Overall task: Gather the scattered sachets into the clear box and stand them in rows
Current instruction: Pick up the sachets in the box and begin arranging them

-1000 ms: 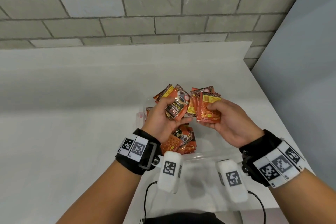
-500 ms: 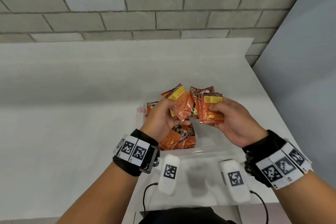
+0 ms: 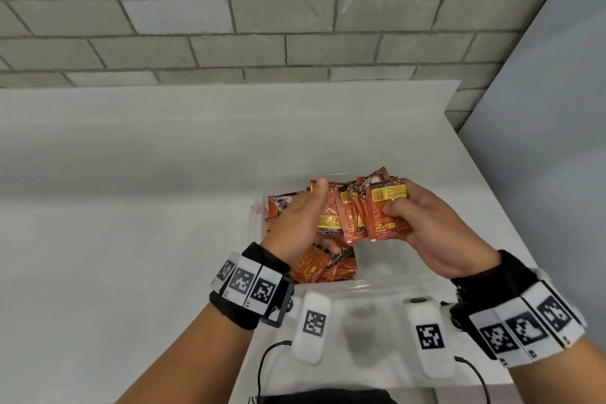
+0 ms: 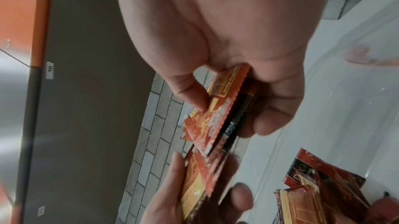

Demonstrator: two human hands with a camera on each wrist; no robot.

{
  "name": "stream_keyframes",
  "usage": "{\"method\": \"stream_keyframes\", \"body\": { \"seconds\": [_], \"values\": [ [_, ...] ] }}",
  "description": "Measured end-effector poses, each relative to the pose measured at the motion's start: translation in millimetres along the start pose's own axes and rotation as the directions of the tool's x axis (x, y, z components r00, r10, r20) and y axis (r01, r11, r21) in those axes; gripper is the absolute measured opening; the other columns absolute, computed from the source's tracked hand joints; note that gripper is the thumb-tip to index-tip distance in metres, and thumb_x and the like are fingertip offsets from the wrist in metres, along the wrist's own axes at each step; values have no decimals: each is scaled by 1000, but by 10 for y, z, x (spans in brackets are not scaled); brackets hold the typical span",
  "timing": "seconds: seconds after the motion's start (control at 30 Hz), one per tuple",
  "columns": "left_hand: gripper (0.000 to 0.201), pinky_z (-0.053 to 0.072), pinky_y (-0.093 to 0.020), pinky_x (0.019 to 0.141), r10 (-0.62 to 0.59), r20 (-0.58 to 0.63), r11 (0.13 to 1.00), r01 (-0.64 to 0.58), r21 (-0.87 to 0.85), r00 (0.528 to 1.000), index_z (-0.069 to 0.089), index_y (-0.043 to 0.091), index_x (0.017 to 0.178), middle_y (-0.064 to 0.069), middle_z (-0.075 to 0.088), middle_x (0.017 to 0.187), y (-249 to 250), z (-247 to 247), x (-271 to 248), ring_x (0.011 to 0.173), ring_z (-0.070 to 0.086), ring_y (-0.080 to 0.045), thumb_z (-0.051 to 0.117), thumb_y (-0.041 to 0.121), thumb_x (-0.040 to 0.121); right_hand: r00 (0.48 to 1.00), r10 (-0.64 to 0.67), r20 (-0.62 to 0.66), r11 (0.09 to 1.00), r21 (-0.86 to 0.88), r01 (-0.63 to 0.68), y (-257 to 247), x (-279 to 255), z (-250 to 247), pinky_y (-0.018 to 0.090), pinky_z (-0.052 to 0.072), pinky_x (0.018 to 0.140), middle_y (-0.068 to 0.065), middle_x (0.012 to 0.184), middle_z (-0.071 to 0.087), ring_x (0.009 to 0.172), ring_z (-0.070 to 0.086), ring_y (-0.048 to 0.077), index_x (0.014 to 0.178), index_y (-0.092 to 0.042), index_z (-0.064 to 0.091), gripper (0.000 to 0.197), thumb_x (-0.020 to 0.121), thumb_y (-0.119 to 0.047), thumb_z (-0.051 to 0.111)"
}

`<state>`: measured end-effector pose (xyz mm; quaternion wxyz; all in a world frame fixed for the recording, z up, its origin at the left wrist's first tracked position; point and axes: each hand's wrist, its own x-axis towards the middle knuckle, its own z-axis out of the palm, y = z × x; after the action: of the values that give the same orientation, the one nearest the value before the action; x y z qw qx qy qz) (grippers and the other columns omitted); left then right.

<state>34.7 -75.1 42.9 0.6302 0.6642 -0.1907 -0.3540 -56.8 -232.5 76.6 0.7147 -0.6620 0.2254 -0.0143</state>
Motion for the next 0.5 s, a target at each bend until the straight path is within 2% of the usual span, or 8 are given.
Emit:
{"method": "stream_keyframes", "body": {
  "seconds": [0.07,0.1,0.13,0.2,0.3,0.33,0.4,0.5],
  "values": [
    [85,54,-28,75,-7,-22,986,10,165,1000,50,16,135,-9,52,138,3,19,-12,61,63,-4,22,73,78,1000,5,-14,1000,7,-4,9,5,13,35,53,80,7,101,68,88,64,18,113,-13,57,29,93,3,42],
    [87,52,-18,75,-11,-33,978,18,207,999,38,17,145,-7,42,148,7,36,-16,57,58,-3,17,70,80,1000,10,-15,1000,11,-10,20,10,23,35,53,81,8,102,68,89,65,18,113,-13,57,29,93,3,42],
    [85,48,-7,67,-29,-53,978,40,205,998,29,16,150,-8,38,150,6,58,-5,58,54,-5,13,67,84,1000,15,-16,1000,16,-15,32,17,40,36,54,82,8,103,68,89,65,18,112,-14,57,29,93,2,43],
    [81,42,-1,55,-48,-60,983,58,176,997,27,16,150,-15,50,138,25,97,2,64,52,-8,11,63,87,1000,20,-16,999,30,-19,43,23,83,36,54,82,8,103,68,89,65,18,113,-13,56,28,93,2,44],
    [89,48,-15,66,-39,-14,982,41,182,999,47,18,138,-9,64,101,32,122,-3,62,54,-12,11,72,77,1000,12,1,999,49,-12,58,34,127,36,56,79,9,104,68,90,66,18,117,-12,54,29,93,2,44],
    [92,50,-23,68,-25,-3,988,25,155,1000,49,18,136,-4,63,102,7,118,17,68,58,-18,13,77,76,1000,5,2,998,59,-6,62,37,130,34,56,76,8,103,68,89,66,17,117,-12,54,29,93,2,44],
    [99,50,-34,67,11,-13,1000,-11,25,1000,49,17,134,-8,63,118,-31,102,63,88,65,-31,28,90,70,1000,-13,-10,994,104,14,54,46,125,30,55,70,5,98,69,83,67,13,114,-13,55,27,94,2,43],
    [96,55,-35,67,29,-42,989,-35,-147,999,53,13,125,-12,65,117,-22,78,83,98,66,-28,61,83,60,1000,-31,6,984,176,29,41,57,143,29,54,73,5,100,69,85,66,13,114,-12,56,27,95,1,42]
  ]
}}
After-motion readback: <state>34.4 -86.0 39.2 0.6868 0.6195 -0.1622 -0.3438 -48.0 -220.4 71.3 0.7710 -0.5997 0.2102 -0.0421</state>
